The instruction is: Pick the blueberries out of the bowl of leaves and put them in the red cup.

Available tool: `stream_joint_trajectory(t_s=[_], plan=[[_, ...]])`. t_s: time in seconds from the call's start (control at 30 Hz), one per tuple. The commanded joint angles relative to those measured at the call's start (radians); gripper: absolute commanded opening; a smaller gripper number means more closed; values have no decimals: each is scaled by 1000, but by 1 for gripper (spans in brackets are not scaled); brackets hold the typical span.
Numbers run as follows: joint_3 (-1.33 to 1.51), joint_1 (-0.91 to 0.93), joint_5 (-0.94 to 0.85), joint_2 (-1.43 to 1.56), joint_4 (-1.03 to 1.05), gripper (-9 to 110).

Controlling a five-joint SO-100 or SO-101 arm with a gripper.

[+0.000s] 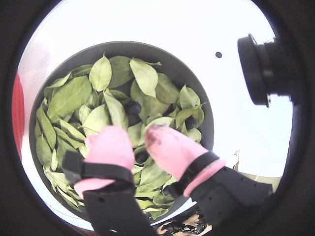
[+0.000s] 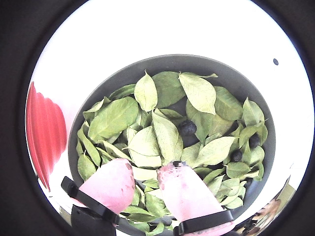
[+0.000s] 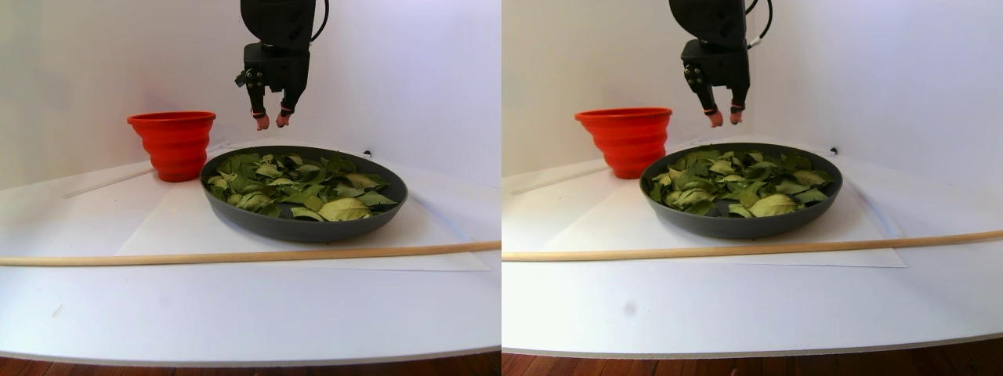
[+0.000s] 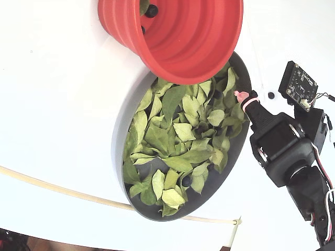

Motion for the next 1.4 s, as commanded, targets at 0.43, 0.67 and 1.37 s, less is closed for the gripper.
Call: stream_joint_trajectory(t_s=[0.43,0.67,1.37], plan=[[-26,84,8,25,-48,16],[-31,89,48,-28,-84,16],[-163,100,101,-193,-110,16]])
